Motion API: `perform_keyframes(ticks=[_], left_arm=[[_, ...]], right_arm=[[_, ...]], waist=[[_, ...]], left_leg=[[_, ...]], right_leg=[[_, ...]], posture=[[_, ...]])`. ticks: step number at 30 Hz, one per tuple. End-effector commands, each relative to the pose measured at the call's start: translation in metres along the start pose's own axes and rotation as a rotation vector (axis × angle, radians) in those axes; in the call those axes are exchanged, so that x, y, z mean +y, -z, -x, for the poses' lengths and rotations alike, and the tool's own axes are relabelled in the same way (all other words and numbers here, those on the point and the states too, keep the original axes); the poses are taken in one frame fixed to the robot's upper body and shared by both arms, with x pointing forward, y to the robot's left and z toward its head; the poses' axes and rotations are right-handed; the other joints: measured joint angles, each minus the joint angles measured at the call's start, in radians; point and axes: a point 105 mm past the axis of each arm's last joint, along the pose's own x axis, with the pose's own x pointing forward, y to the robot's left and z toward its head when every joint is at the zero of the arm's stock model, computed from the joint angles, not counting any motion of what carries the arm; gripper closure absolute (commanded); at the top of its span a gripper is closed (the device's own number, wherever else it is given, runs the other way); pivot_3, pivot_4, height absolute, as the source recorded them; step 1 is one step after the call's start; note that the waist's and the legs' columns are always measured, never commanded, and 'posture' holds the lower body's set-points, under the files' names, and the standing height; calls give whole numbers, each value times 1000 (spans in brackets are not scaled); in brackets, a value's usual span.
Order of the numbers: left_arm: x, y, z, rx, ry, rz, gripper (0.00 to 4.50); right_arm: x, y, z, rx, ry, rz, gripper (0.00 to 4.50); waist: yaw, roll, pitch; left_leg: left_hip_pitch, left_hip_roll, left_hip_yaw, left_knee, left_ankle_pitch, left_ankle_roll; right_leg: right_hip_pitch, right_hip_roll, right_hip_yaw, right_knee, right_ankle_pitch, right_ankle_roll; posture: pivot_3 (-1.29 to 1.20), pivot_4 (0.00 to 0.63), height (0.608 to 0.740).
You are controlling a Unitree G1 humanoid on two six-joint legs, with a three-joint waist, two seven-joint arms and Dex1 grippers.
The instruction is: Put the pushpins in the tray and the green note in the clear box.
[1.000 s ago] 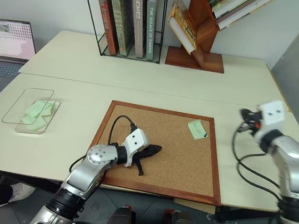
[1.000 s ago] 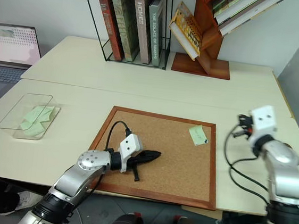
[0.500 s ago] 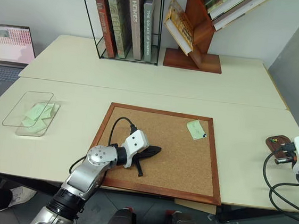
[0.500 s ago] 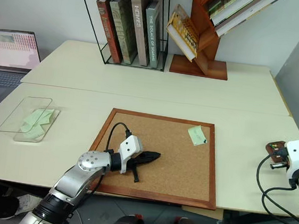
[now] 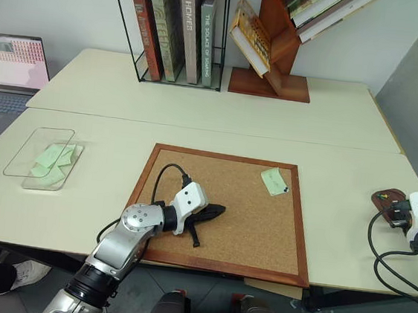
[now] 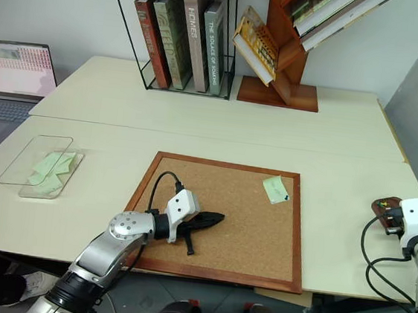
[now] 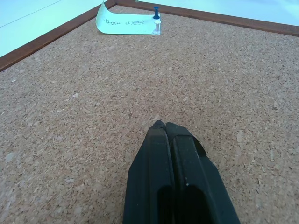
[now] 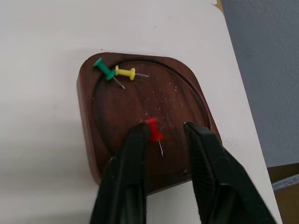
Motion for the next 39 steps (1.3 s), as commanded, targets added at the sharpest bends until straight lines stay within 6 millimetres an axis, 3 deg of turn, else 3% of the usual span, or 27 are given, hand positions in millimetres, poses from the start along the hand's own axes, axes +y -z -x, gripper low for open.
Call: perform_keyframes(ticks=[1,5,8,10,12,17,21,29,38,39], left_arm=[[-12,17,-2,58,37,39,4500],[-12,17,-2,56,37,39,4500],[-11,17,-2,56,36,37,4500],[-11,18,-2,56,35,37,4500],[-10,18,-1,57,34,37,4500],[-10,20,0,64,37,37,4500],[-10,20,1,68,36,35,4500],[-7,19,3,73,34,26,4500],[-5,17,4,76,34,16,4500],[-5,17,4,76,34,16,4500]], right_arm=[[-10,-5,1,-14,36,-20,2206],[-14,-12,4,-47,49,-47,1298],[-17,-32,10,-144,34,-95,804],[-12,-49,18,-231,-26,-132,804],[1,-63,27,-306,-117,-152,804],[62,-90,52,-437,-384,-145,804],[105,-107,59,-508,-496,-165,804],[168,-107,49,-502,-643,-138,804],[193,-100,37,-464,-692,-106,804],[193,-99,36,-459,-692,-102,972]], waist=[[0,0,0],[0,0,0],[0,0,0],[0,1,0],[0,1,-1],[0,1,-1],[0,1,-1],[0,1,-1],[0,1,-1],[0,1,-1]], left_leg=[[0,0,0,0,0,0],[0,0,0,0,0,0],[0,0,0,0,0,0],[0,0,0,0,0,0],[0,0,0,0,0,0],[0,2,-2,0,0,0],[0,2,-1,0,0,0],[0,2,-2,0,0,0],[0,2,-2,-1,0,0],[0,2,-2,-1,0,0]], right_leg=[[0,0,0,0,0,0],[0,0,0,0,0,0],[0,0,0,0,0,0],[0,0,0,0,0,0],[0,0,0,0,0,0],[0,1,-1,0,0,0],[0,1,-1,0,0,0],[0,1,-1,0,-1,-1],[-1,1,-1,0,-1,-1],[-1,1,-1,0,-1,-1]], posture=[[0,150,740],[0,150,740],[0,150,740],[0,150,740],[0,150,740],[0,150,740],[0,150,740],[0,150,740],[0,150,740],[0,150,740]])
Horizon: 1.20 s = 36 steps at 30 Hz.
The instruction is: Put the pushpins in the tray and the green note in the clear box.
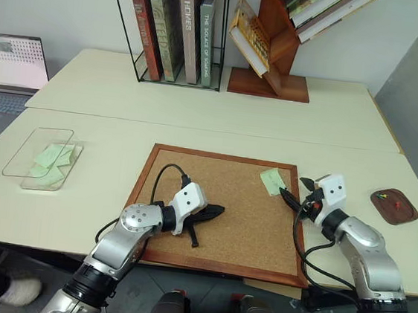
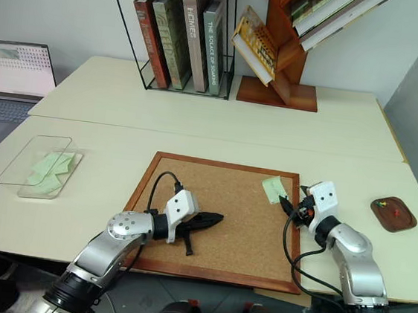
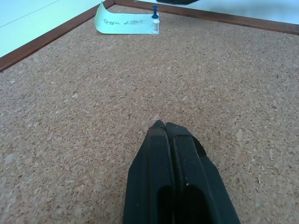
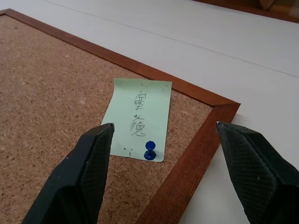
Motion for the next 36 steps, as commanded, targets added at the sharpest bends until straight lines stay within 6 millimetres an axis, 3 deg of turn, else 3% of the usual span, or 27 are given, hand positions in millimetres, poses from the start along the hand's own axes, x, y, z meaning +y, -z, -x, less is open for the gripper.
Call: perform_keyframes(ticks=[1,17,36], left_arm=[[-6,17,2,71,31,26,4500],[-8,19,3,77,37,27,4500],[-10,23,3,89,47,34,4500]], right_arm=[[2,-4,-4,-12,-16,41,1174],[5,1,-8,6,-8,51,4392],[10,-35,-1,-153,-19,38,4448]], waist=[[0,0,0],[-1,0,0],[-1,0,0]], left_leg=[[0,0,0,0,0,0],[0,1,0,0,0,0],[0,1,0,0,0,0]], right_leg=[[0,0,0,0,0,0],[0,0,0,0,0,0],[-1,0,0,0,0,0]], posture=[[0,150,740],[0,150,740],[0,150,740]])
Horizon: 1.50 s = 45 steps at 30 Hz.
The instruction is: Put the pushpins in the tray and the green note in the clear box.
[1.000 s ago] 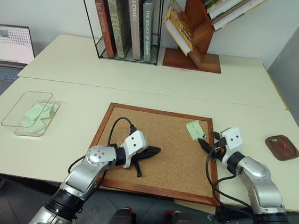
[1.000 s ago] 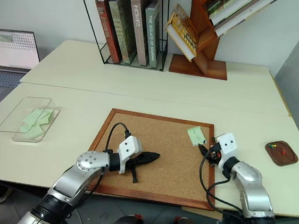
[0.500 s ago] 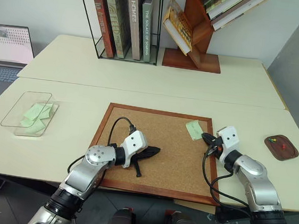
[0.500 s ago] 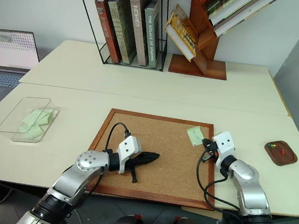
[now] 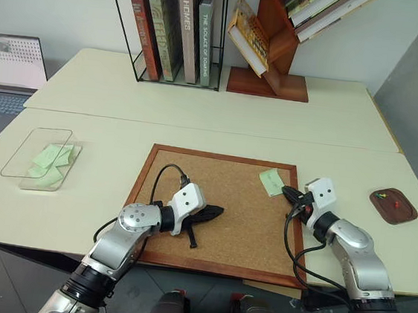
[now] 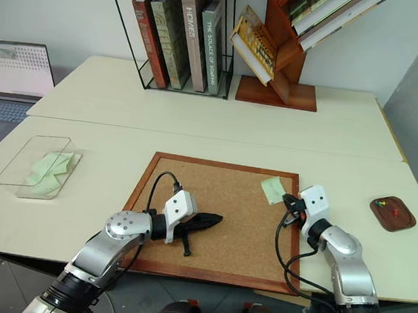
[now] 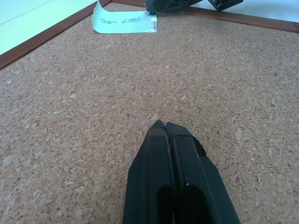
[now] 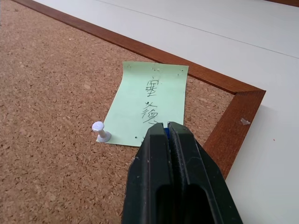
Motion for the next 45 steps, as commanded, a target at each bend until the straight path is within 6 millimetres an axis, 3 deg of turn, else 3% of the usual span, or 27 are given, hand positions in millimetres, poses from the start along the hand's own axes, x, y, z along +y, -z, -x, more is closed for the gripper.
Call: perform_keyframes(ticks=[1,9,13,17,23,28,42,43,45], left_arm=[[-9,22,0,83,34,41,4500],[-10,23,0,87,42,40,4500],[-10,24,0,87,41,41,4500],[-11,24,0,87,40,43,4500],[-12,24,0,87,47,40,4500],[-11,24,-1,87,51,35,4500],[-12,25,0,87,43,35,4500],[-13,25,0,88,43,34,4500],[-13,25,0,88,41,34,4500]], right_arm=[[-1,-40,5,-147,-3,41,4448],[-6,-51,10,-179,22,41,4448],[-26,-60,22,-204,106,38,4448],[-66,-63,47,-212,313,96,4448],[-118,-32,87,-30,616,205,4448],[-145,-3,114,120,804,194,4448],[-166,28,119,264,902,120,4448],[-167,29,119,266,902,110,4037],[-167,30,118,269,904,92,3815]], waist=[[0,0,0],[0,0,0],[1,0,0],[1,0,0],[1,0,0],[0,0,0],[-1,1,0],[-1,1,-1],[-1,1,-1]], left_leg=[[0,0,0,0,0,0],[0,0,0,0,0,0],[0,0,0,0,0,0],[0,0,0,0,0,0],[0,0,0,0,0,0],[0,0,1,0,0,0],[0,-1,1,0,0,0],[0,-1,1,0,0,0],[0,-1,1,0,0,0]], right_leg=[[0,0,0,0,0,0],[0,0,0,0,0,0],[0,-1,0,0,0,0],[0,-1,0,0,0,0],[0,-1,0,0,0,0],[0,-2,1,0,-1,-1],[0,-1,1,0,0,-1],[0,-1,1,0,0,0],[0,0,1,0,0,0]], posture=[[0,150,740],[0,150,740],[0,150,740],[0,150,740],[0,150,740],[0,150,740],[0,150,740],[0,150,740],[0,150,740]])
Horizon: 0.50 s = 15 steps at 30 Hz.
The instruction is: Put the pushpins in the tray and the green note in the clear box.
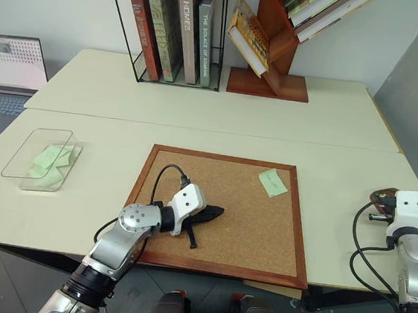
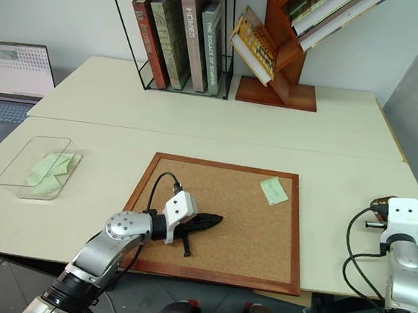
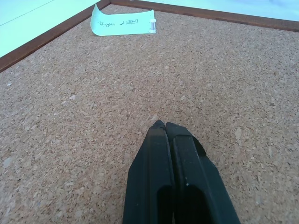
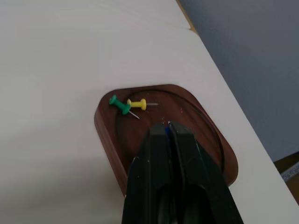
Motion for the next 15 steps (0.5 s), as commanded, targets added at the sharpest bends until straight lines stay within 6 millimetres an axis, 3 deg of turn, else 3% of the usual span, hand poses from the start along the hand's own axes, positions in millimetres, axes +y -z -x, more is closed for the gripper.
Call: perform_keyframes(ticks=[1,9,14,15], left_arm=[[-12,24,0,90,38,41,4500],[-13,25,1,90,39,41,4500],[-13,25,0,91,39,40,4500],[-13,25,1,91,39,40,4500]], right_arm=[[-11,-6,-2,-6,32,-24,3542],[-14,-12,0,-28,41,-38,1753],[-22,-30,5,-117,56,-98,658],[-24,-34,6,-137,59,-111,658]], waist=[[0,0,0],[0,0,0],[0,0,0],[0,0,0]], left_leg=[[0,0,0,0,0,0],[0,0,0,0,0,0],[0,0,0,0,0,0],[0,0,0,0,0,0]], right_leg=[[0,0,0,0,0,0],[0,0,0,0,0,0],[0,0,0,0,0,0],[0,0,0,0,0,0]], posture=[[0,150,740],[0,150,740],[0,150,740],[0,150,740]])
